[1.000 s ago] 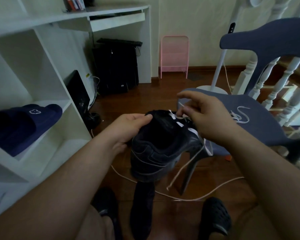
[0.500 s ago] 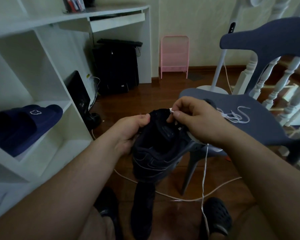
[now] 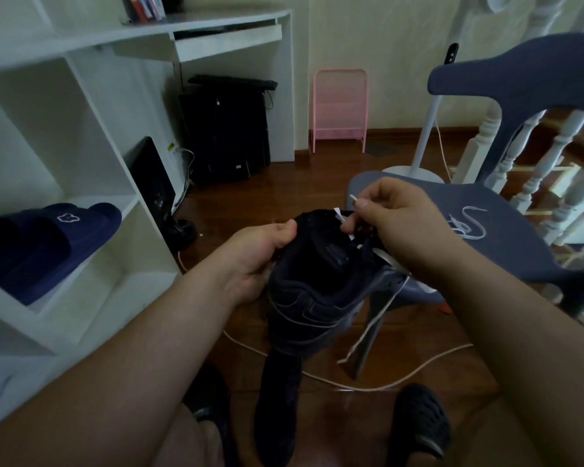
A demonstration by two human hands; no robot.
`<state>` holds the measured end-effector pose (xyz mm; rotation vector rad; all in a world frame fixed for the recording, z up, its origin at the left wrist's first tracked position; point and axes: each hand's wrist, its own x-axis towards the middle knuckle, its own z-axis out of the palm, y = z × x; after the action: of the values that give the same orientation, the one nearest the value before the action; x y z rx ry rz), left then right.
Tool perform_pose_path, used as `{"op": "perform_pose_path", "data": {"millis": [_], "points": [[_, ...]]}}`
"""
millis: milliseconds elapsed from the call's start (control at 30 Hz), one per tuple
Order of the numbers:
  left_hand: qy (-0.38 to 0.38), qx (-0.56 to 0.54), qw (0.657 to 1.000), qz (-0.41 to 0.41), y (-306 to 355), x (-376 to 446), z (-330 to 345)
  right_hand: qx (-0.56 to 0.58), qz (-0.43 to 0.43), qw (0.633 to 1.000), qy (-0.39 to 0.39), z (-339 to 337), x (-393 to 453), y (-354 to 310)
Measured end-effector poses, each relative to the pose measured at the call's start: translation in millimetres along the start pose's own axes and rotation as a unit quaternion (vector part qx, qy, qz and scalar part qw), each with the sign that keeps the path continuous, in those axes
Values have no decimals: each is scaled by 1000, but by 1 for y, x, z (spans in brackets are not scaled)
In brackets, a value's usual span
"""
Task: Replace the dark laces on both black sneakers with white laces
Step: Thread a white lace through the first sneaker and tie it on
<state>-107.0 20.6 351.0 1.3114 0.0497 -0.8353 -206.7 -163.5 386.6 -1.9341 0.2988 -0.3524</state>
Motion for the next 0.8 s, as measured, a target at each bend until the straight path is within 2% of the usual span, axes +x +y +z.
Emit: {"op": "perform_pose_path", "data": {"millis": [200,567,800], "points": [[-10,18,1000,17,1,-3,2,12,15,999,43,1,3,0],[-2,17,1000,16,3,-6,6,4,19,999,45,3,6,0],[-56,49,997,33,-1,-1,-4,-107,2,993,-51,-7,5,-2]]}}
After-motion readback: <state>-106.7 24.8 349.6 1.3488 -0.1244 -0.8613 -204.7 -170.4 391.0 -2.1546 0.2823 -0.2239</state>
